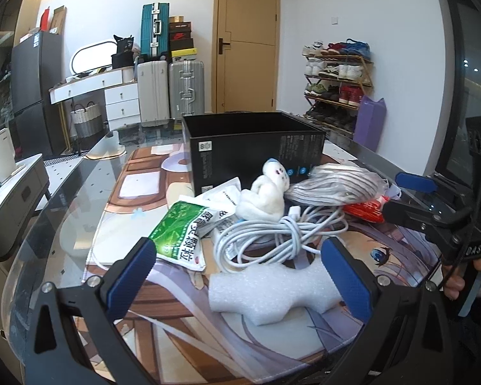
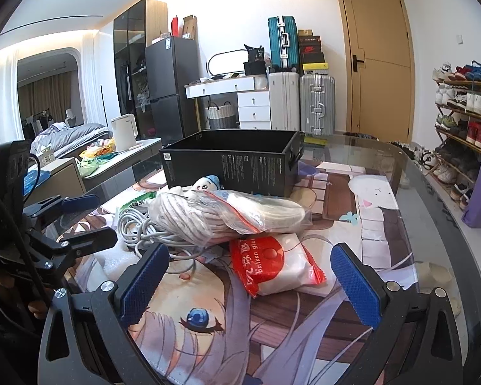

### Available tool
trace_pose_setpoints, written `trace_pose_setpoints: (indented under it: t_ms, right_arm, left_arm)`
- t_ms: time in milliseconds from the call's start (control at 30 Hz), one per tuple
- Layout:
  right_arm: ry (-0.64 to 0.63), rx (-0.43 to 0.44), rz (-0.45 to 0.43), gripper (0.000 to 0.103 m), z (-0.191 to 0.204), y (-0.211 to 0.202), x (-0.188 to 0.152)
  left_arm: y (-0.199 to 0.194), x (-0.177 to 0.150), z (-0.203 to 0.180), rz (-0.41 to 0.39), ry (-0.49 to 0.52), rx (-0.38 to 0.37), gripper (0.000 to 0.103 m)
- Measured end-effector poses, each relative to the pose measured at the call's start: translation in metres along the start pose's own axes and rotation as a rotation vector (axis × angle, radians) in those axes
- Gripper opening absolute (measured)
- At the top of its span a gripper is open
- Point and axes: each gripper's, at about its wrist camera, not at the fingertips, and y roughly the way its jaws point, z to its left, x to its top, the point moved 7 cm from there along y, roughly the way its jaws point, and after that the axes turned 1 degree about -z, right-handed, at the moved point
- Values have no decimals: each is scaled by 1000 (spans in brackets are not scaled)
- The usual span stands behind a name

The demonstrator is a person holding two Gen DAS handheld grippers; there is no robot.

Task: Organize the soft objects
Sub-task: 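Close the left tool on the white foam block while the right tool grasps the red bag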

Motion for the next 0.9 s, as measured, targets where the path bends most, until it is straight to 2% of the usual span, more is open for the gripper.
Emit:
trace_pose_setpoints:
  t_ms: [300,733,900]
  right_arm:
    - [34,-32,53,103,-17,8,-3]
    - [-16,-96,188,99,-21,28,-10]
    - [-26,-100,204,99,-20,35,-9]
  left_arm:
    - [0,-2,-13,10,41,-40,103]
    - [2,-6,-19,39,62,-55,103]
    - [2,-7,-20,46,71,-58,103]
